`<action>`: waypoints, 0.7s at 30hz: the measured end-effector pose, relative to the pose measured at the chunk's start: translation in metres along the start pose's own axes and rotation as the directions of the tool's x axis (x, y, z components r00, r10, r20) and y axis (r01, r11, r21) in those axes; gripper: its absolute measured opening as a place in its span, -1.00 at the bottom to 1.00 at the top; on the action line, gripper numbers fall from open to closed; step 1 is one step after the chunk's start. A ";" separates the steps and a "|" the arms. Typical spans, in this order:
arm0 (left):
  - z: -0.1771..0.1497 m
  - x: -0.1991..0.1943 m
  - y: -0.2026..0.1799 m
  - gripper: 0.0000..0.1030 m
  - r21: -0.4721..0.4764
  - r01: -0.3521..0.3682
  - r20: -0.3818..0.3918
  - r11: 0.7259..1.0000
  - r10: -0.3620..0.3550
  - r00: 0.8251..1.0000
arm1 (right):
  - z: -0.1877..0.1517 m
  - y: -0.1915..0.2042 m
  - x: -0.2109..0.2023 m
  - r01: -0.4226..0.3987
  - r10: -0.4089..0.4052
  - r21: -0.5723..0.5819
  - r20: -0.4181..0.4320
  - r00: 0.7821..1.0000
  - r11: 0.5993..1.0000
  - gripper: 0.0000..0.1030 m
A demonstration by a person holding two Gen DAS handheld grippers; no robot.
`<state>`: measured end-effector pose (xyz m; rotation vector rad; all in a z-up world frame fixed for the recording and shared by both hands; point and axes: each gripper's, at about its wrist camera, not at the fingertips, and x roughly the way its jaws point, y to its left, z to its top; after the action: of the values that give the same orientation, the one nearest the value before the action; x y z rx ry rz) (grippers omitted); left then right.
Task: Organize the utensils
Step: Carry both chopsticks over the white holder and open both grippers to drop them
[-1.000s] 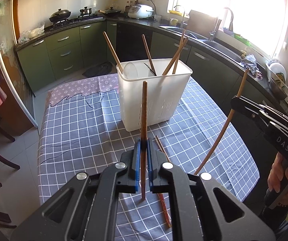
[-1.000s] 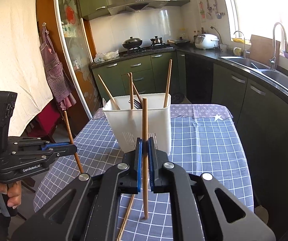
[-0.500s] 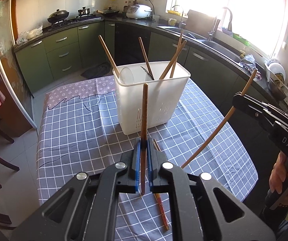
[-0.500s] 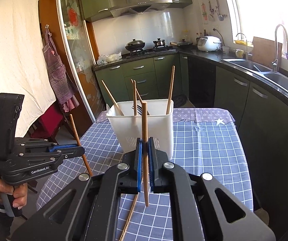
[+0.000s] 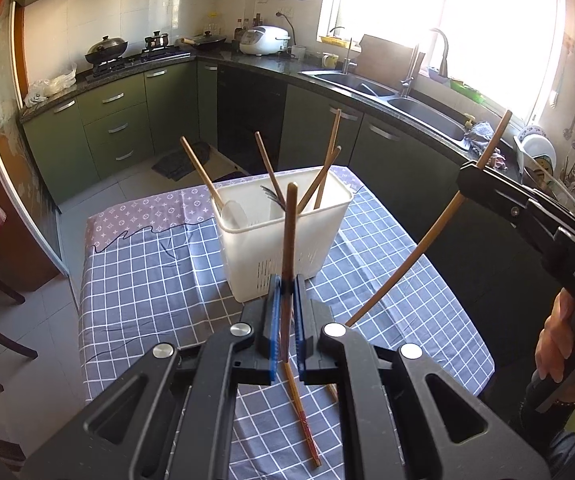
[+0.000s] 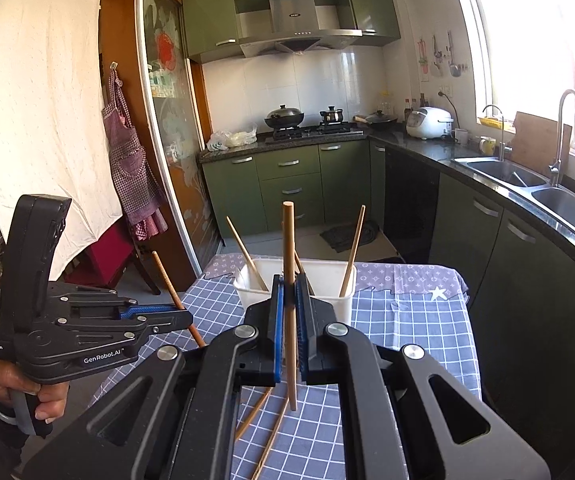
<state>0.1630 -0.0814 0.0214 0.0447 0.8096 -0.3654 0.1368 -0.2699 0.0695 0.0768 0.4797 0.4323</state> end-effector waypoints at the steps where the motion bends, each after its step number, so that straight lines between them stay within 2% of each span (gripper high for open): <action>1: 0.004 -0.002 -0.002 -0.88 0.003 0.007 0.002 1.000 -0.007 1.000 | 0.006 0.000 -0.003 -0.002 0.002 -0.002 0.007 1.000 1.000 -0.87; 5: 0.023 -0.013 -0.008 -0.88 0.018 0.017 0.025 1.000 -0.018 1.000 | 0.031 0.000 -0.013 -0.002 0.002 -0.009 0.037 0.999 1.000 -0.87; 11: 0.055 -0.036 -0.012 -0.88 0.015 0.016 0.105 1.000 -0.018 0.994 | 0.069 -0.006 -0.023 0.006 -0.005 -0.016 0.088 0.996 1.000 -0.87; 17: 0.089 -0.052 -0.010 -0.88 -0.010 0.004 0.192 1.000 -0.002 0.981 | 0.113 -0.017 -0.026 -0.004 0.005 -0.006 0.148 0.989 1.000 -0.87; 21: 0.107 -0.051 -0.006 -0.88 -0.023 -0.032 0.243 0.999 0.036 0.969 | 0.140 -0.024 -0.011 0.012 -0.011 -0.003 0.169 0.986 1.000 -0.87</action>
<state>0.2036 -0.0907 0.1326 -0.0045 0.5685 -0.3232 0.2017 -0.2919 0.1944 0.1057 0.3119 0.4114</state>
